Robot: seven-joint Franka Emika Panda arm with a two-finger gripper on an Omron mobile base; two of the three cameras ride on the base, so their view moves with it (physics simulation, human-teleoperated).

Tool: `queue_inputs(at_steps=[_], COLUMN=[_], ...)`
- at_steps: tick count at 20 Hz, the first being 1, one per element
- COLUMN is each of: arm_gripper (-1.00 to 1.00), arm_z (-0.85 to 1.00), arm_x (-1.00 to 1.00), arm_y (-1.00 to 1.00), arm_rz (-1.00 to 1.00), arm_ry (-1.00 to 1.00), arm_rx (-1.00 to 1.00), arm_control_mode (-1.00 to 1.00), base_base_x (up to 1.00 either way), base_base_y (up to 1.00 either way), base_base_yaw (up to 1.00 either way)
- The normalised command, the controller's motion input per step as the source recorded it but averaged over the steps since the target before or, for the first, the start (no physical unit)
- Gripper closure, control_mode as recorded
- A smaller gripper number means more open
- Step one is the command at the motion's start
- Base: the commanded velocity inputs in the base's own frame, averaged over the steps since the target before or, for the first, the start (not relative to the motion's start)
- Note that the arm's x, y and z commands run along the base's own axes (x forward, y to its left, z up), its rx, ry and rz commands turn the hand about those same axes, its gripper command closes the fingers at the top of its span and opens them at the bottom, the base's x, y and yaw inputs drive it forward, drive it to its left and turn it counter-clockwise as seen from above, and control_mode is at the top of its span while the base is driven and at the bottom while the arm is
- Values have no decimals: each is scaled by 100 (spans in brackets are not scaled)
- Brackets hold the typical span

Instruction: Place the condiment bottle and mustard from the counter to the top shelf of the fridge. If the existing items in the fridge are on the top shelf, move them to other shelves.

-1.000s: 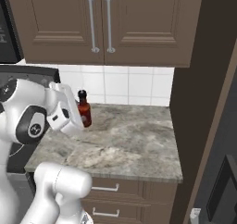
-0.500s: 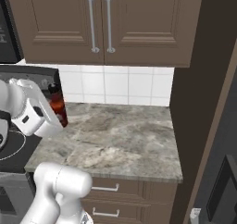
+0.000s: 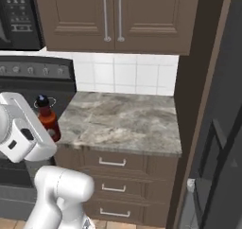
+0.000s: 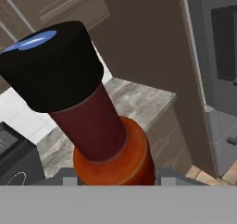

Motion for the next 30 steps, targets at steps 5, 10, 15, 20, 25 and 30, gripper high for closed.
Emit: queue_inputs(at_steps=[5, 10, 15, 20, 25, 30], arm_gripper=[100, 100, 100, 100, 100, 100], arm_z=[0, 0, 0, 0, 0, 0], arm_x=[0, 0, 0, 0, 0, 0], arm_y=[0, 0, 0, 0, 0, 0], arm_rz=[0, 0, 0, 0, 0, 0], arm_ry=[0, 0, 0, 0, 0, 0], arm_rx=[0, 0, 0, 0, 0, 0], arm_control_mode=[100, 100, 100, 100, 100, 100], base_base_x=[-100, -100, -100, -59, 14, 100], base_base_y=[-44, -33, -17, -15, -89, -95], base_base_yaw=[13, 6, -35, -73, -63, -12])
